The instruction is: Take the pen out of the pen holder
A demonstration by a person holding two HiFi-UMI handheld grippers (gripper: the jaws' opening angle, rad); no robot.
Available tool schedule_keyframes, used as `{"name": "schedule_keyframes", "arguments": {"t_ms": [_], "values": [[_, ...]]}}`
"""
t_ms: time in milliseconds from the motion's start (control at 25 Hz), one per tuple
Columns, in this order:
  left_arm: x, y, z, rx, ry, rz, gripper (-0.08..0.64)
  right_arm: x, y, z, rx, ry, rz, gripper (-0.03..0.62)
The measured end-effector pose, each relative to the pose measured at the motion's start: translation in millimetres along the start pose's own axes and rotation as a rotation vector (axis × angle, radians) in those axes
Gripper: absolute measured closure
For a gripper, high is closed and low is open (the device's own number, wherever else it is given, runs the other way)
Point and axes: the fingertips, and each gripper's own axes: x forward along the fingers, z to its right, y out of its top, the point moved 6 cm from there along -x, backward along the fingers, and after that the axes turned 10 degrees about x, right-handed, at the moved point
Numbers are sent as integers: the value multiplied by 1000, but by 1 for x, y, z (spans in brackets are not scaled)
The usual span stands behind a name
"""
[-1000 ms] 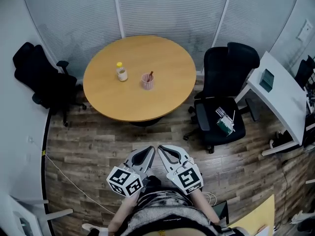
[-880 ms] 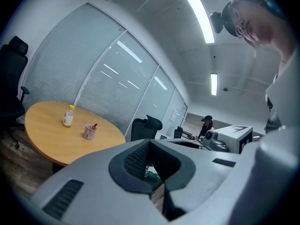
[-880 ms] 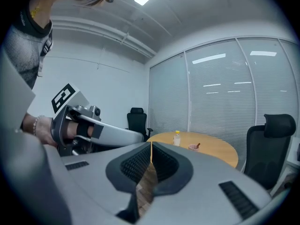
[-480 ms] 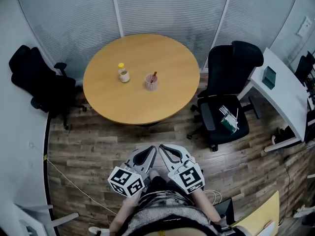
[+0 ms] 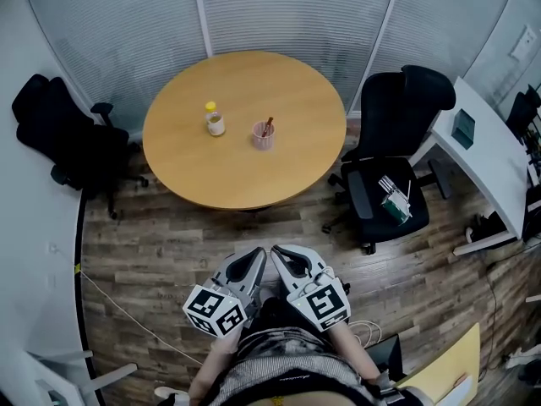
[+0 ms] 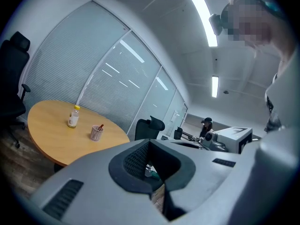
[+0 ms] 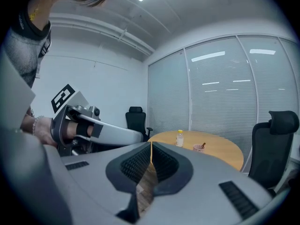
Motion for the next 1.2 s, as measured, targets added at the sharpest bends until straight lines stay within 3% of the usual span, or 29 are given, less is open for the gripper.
{"name": "schedule_keyframes", "arguments": {"t_ms": [400,1200], "values": [[13,6,-17,-15,19,4,557,22,8,15,-1,29,0,569],[107,49,-98,9,45,-18,557,112,52,108,22,68,8,569]]}}
